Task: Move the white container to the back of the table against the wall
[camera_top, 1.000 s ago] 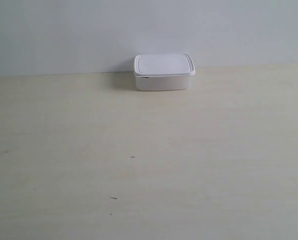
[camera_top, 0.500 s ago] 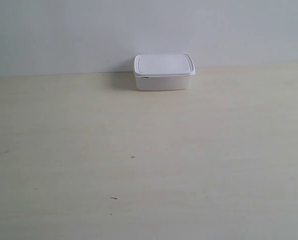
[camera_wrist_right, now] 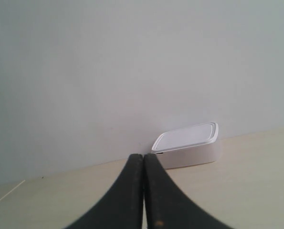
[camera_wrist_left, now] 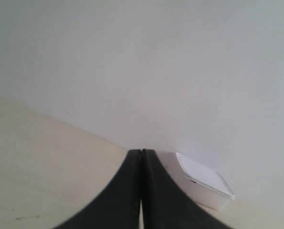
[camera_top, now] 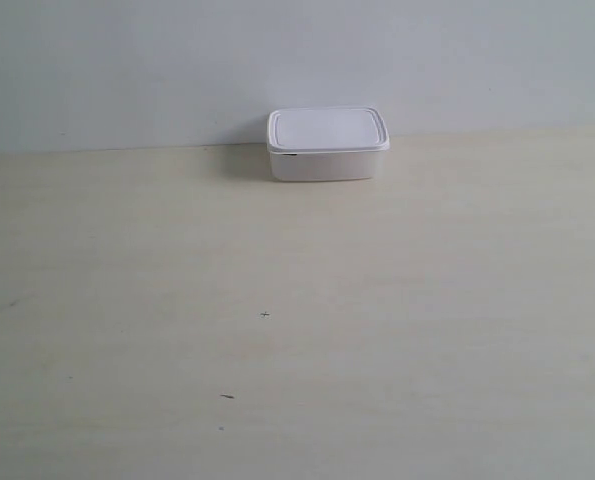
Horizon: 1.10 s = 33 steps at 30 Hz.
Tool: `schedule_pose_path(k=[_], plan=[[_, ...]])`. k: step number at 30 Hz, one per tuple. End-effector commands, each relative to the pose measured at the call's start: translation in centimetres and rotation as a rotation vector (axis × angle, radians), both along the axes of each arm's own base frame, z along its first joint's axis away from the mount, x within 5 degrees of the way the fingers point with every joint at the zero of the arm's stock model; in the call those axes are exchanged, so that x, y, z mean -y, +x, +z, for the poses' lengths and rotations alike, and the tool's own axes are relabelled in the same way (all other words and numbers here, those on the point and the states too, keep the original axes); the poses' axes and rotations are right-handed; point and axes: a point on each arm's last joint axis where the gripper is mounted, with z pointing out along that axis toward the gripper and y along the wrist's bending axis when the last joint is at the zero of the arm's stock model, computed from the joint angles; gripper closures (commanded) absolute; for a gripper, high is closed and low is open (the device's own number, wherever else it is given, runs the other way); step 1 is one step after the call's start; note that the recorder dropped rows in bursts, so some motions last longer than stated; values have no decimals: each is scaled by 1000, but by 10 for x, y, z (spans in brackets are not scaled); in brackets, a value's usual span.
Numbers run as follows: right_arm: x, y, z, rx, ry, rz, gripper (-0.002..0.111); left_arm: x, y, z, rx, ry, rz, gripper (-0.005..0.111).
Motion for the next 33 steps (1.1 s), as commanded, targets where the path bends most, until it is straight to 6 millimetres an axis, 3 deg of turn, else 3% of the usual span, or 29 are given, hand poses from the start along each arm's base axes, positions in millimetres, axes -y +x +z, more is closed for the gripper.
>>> schedule_pose_path(k=[1,5,15,20,27,33], plan=[[0,0,-2,0,-4,-2,108,0,-1,1,13,-21,-2,107],[0,0,-2,0,-4,-2,108,6,0,2,9,238,-42,107],[0,0,-2,0,-4,-2,108,3,-2,10,83,319,13,107],[0,0,-2,0,-4,-2,108,-7,-1,-7,-127,406,100,107],[0,0,-2,0,-4,-2,108,-11,-3,-22,-297,337,112,107],[0,0,-2,0,-4,-2,108,-9,-4,-31,-408,533,50,107]])
